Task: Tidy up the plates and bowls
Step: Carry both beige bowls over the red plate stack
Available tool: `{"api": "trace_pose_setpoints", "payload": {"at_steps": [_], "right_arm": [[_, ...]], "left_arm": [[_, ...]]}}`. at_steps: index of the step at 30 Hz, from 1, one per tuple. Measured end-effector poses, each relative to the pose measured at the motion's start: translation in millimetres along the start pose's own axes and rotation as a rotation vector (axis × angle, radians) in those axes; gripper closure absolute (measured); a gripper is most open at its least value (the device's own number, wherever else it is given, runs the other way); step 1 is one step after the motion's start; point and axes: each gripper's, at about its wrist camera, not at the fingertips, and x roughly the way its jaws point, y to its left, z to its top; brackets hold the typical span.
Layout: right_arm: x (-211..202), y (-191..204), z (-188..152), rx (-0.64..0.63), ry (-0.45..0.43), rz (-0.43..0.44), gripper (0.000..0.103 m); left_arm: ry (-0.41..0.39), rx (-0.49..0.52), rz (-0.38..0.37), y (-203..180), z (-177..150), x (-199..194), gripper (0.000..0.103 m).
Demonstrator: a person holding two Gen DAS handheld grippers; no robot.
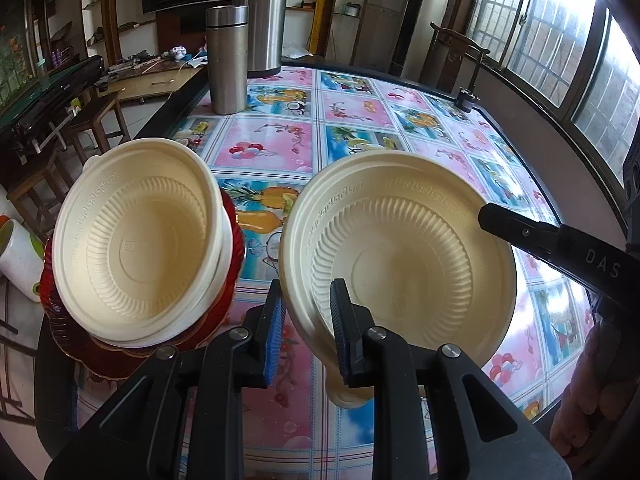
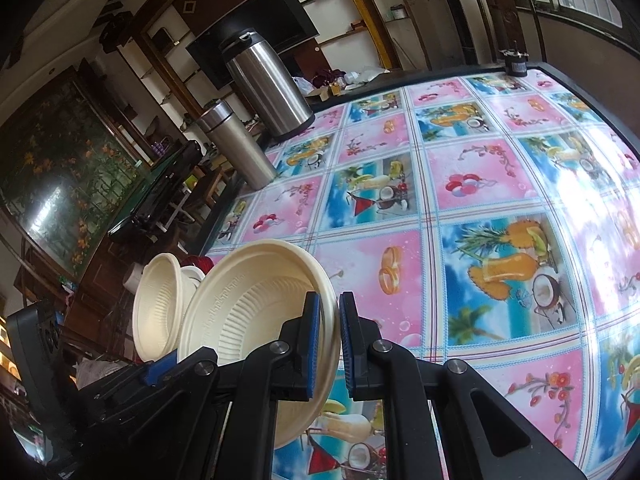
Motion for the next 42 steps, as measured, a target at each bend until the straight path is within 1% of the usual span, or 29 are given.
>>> {"api": "trace_pose_setpoints", "payload": {"at_steps": [12,28,42], "right_arm": [[-1,27,8,-0.039,-0.019,0.024,0.093],[-2,78,20,-0.124,-0.05,0.074,0.093],[17,116,25,-0.162,-0.04,0.119,0.092]], "left_arm": [[-0.037,-0.035,0.029,20,6,-10,0.084],[-0.076,-0.105,0.082,52,11,-22,0.084],[-0.086,-0.162,0.133,82,10,-25,0.084]]}}
